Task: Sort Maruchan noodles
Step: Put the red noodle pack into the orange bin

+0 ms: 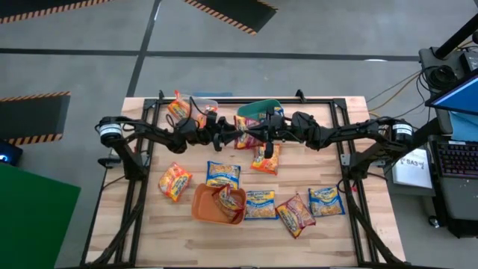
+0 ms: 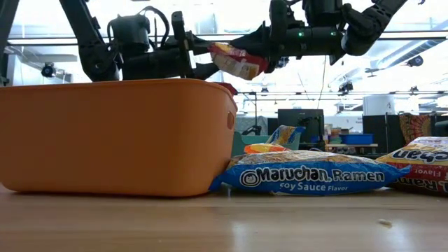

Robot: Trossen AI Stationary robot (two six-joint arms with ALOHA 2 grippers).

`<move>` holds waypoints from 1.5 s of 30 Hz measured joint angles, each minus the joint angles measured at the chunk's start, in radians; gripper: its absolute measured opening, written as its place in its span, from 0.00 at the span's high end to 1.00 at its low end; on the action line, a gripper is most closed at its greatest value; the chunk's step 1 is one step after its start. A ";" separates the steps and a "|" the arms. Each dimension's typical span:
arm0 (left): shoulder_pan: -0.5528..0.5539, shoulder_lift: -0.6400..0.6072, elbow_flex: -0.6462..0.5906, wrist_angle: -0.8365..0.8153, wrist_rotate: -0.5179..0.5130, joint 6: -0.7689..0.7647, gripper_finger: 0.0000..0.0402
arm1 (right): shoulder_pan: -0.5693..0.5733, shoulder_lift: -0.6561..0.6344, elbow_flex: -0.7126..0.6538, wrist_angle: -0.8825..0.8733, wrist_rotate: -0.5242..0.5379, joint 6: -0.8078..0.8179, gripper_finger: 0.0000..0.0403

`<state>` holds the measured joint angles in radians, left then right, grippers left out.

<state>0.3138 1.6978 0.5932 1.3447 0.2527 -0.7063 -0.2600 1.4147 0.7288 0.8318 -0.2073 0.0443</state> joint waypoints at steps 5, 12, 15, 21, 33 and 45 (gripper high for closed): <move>0.000 -0.001 -0.007 0.000 0.000 0.000 0.79 | 0.000 0.000 0.000 -0.015 -0.001 0.007 0.98; 0.000 -0.002 -0.017 0.006 0.001 0.011 0.92 | 0.000 0.000 0.000 -0.017 -0.001 0.036 0.98; -0.001 -0.003 -0.026 0.007 0.000 0.020 0.93 | 0.000 0.000 0.000 -0.017 -0.001 0.055 0.96; -0.001 -0.004 -0.038 0.018 0.001 0.042 0.93 | 0.000 0.000 0.000 -0.011 -0.001 0.093 0.83; -0.001 -0.006 -0.066 0.107 0.079 0.088 0.94 | 0.000 -0.068 0.000 -0.023 -0.001 0.204 0.56; -0.013 -0.039 -0.149 0.228 0.275 0.103 0.94 | -0.008 -0.262 0.000 -0.290 -0.003 0.407 0.52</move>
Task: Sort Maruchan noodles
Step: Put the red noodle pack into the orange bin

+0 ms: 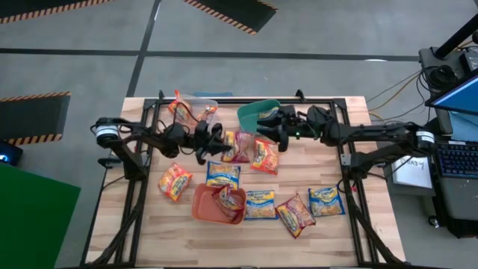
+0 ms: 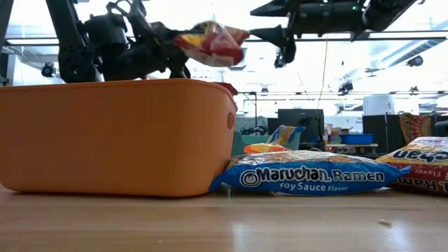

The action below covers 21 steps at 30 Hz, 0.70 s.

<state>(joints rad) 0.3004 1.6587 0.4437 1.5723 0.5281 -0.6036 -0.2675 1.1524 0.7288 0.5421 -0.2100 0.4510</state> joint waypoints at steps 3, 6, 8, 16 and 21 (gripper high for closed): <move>-0.027 -0.009 -0.005 -0.002 0.047 0.000 0.94 | 0.003 -0.036 0.000 -0.121 -0.001 0.029 0.52; -0.046 -0.010 -0.007 -0.001 0.056 0.022 0.94 | 0.007 -0.048 0.000 -0.230 -0.005 0.047 0.52; -0.050 -0.010 -0.007 -0.001 0.055 0.026 0.94 | 0.011 -0.037 -0.001 -0.281 -0.010 0.047 0.52; -0.049 -0.010 -0.007 -0.003 0.047 0.045 0.93 | 0.042 0.049 -0.005 -0.290 -0.173 -0.087 0.52; -0.049 -0.010 -0.007 -0.024 0.031 0.088 0.93 | 0.064 0.120 -0.005 -0.172 -0.173 -0.155 0.52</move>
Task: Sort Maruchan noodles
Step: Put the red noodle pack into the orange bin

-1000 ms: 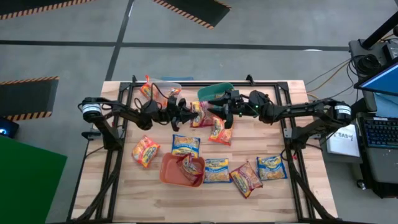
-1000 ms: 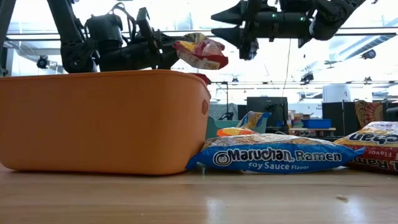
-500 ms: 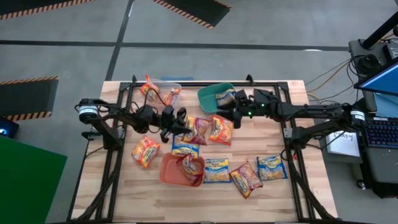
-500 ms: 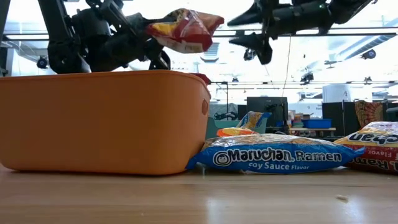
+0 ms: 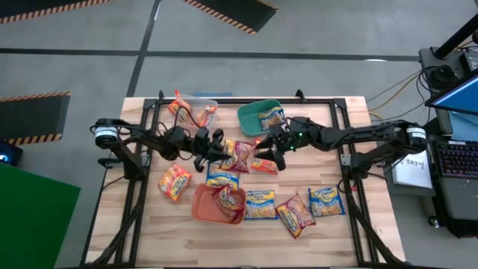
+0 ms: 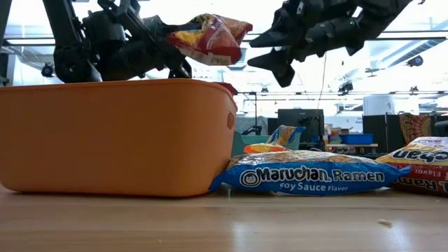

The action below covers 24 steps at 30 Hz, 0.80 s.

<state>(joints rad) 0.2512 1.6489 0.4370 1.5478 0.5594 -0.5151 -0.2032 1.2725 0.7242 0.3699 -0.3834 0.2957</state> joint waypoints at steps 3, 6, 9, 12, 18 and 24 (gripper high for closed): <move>0.000 0.000 0.000 -0.007 -0.026 0.049 0.93 | 0.001 0.045 0.000 0.087 -0.001 -0.009 0.52; 0.000 0.000 0.000 -0.011 -0.030 0.079 0.93 | 0.000 0.077 0.000 0.158 -0.001 -0.011 0.52; 0.001 0.000 0.000 -0.025 -0.031 0.100 0.93 | 0.000 0.097 0.000 0.198 -0.010 -0.032 0.52; 0.001 0.000 0.000 -0.076 -0.061 0.146 0.93 | 0.000 0.104 0.008 0.211 -0.040 -0.054 0.52; 0.001 0.000 0.000 -0.129 -0.124 0.196 0.93 | 0.000 0.102 0.033 0.212 -0.061 -0.064 0.52; 0.000 0.001 0.024 -0.131 -0.126 0.195 0.93 | 0.000 0.134 0.059 0.230 -0.050 -0.075 0.52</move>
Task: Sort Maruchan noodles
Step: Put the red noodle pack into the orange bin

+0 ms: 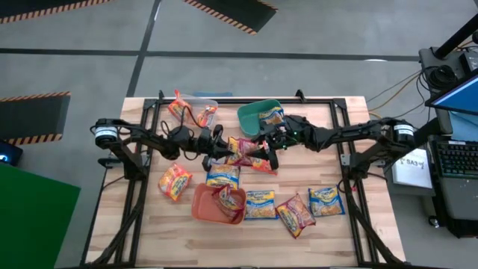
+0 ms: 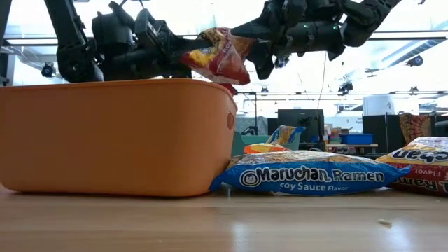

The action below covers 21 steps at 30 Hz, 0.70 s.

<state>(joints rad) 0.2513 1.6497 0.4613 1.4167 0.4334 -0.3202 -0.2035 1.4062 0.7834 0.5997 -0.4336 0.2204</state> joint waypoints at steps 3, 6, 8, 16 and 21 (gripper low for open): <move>0.000 0.000 0.012 -0.001 0.000 0.000 0.93 | 0.000 0.026 0.015 0.022 0.007 0.004 0.53; 0.000 0.000 0.014 -0.001 0.001 0.001 0.93 | 0.000 0.035 0.027 0.020 0.008 0.003 0.59; 0.000 0.000 0.013 -0.001 0.002 0.001 0.93 | 0.000 0.035 0.029 0.019 0.008 -0.004 0.65; 0.000 0.000 0.013 -0.001 0.003 -0.002 0.93 | 0.000 0.029 0.030 0.019 0.010 -0.009 0.93; 0.000 0.000 0.013 -0.001 0.003 -0.014 0.91 | 0.000 0.029 0.030 0.019 0.009 -0.009 0.94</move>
<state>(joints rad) 0.2512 1.6497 0.4747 1.4160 0.4362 -0.3338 -0.2035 1.4353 0.8139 0.6182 -0.4244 0.2119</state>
